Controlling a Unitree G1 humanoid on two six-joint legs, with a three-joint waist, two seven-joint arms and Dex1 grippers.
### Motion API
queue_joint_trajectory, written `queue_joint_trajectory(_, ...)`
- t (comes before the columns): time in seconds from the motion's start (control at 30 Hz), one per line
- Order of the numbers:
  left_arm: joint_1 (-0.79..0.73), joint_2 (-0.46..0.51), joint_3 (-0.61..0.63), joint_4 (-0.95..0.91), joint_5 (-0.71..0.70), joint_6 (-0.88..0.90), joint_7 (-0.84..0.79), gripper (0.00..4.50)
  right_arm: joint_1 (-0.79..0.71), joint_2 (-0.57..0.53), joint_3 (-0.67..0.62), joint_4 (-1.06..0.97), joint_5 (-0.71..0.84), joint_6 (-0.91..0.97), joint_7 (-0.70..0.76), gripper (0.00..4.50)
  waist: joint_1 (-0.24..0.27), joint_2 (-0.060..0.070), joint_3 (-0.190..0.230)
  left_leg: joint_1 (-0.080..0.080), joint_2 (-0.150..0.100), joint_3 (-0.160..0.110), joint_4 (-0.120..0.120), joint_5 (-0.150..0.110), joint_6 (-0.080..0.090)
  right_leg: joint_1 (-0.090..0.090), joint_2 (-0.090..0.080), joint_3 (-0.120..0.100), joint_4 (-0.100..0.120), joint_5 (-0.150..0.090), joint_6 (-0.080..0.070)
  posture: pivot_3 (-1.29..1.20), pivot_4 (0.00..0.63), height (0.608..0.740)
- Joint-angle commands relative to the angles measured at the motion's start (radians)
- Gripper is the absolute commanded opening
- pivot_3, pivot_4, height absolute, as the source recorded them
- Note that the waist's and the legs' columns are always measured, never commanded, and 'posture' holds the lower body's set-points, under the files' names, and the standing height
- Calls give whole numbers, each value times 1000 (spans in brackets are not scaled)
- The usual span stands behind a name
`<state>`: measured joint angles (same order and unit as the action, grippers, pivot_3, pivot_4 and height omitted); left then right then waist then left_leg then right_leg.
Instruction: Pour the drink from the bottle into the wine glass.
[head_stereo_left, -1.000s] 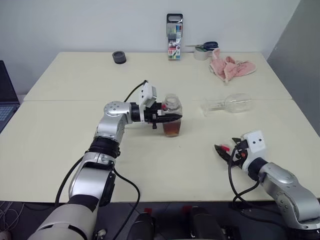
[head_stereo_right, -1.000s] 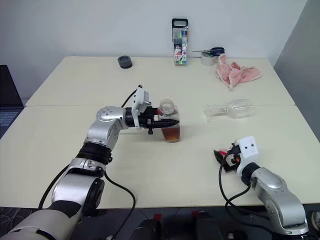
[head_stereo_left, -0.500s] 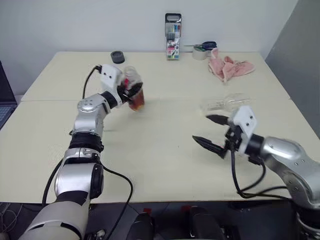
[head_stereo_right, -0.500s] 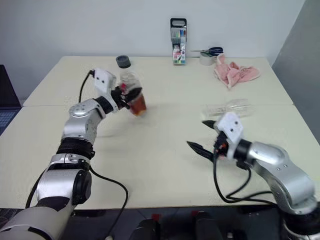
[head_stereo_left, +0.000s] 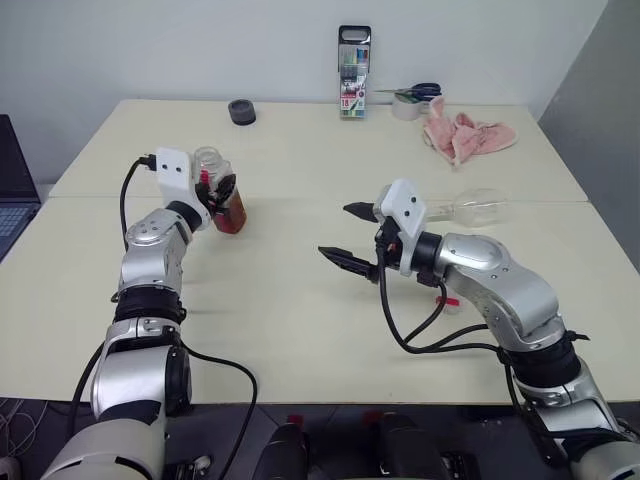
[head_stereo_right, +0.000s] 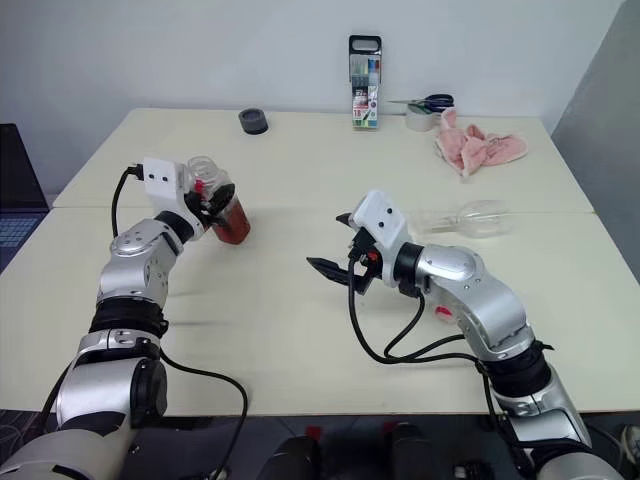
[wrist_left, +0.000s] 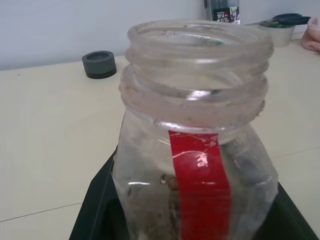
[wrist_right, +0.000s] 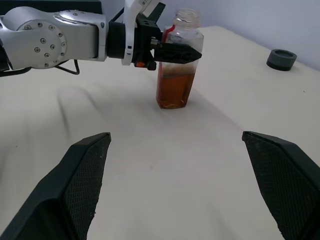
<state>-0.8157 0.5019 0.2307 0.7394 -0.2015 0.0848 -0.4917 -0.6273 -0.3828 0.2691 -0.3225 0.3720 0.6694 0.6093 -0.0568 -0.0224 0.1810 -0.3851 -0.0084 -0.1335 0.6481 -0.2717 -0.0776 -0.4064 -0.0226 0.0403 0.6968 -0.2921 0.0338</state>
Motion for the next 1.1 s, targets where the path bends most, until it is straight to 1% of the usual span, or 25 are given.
queue_joint_trajectory(0.03,14,20,12,-46,-5,-15,1,1713,-33,17,3,-6,-17,-28,13,4500,-1,0,0,0,0,0,0,0,0,0,0,0,0,0,0,0,150,740)
queue_joint_trajectory(0.1,22,17,21,-48,-8,-7,18,1713,-37,23,7,-2,-25,-33,16,4500,-1,0,0,0,0,0,0,0,0,0,0,0,0,0,0,0,150,740)
queue_joint_trajectory(0.17,27,18,18,-47,-5,-12,20,2448,-41,30,9,0,-31,-34,18,4500,0,0,0,0,0,0,0,0,0,0,0,0,0,0,0,0,150,740)
queue_joint_trajectory(0.37,40,15,11,-50,-3,-18,17,4311,-44,43,8,-2,-59,-51,21,4500,-1,0,0,1,0,0,0,0,0,0,0,0,0,0,0,0,150,740)
queue_joint_trajectory(0.4,43,15,11,-51,-3,-20,18,4427,-42,46,6,-5,-60,-51,20,4500,-1,0,0,1,0,0,0,0,0,0,0,0,0,0,0,0,150,740)
queue_joint_trajectory(0.63,104,2,-9,-50,22,-71,14,4427,4,37,20,-21,-103,-73,18,4500,0,0,0,1,0,0,0,0,0,0,0,0,0,0,0,0,150,740)
queue_joint_trajectory(0.87,177,-10,-2,-38,35,-139,55,4427,82,-7,28,-90,-142,-73,19,4500,0,0,0,1,0,0,0,0,0,0,0,0,0,0,0,0,150,740)
queue_joint_trajectory(1.0,227,-13,-1,-77,35,-158,60,4427,132,-34,2,-142,-130,-41,15,4500,1,0,0,1,0,0,-1,0,1,0,0,0,0,0,0,0,150,740)
queue_joint_trajectory(1.1,299,-19,4,-161,27,-154,67,4427,183,-69,-27,-187,-105,-13,29,4500,1,0,0,1,0,0,-1,0,1,0,0,1,0,0,0,0,150,740)
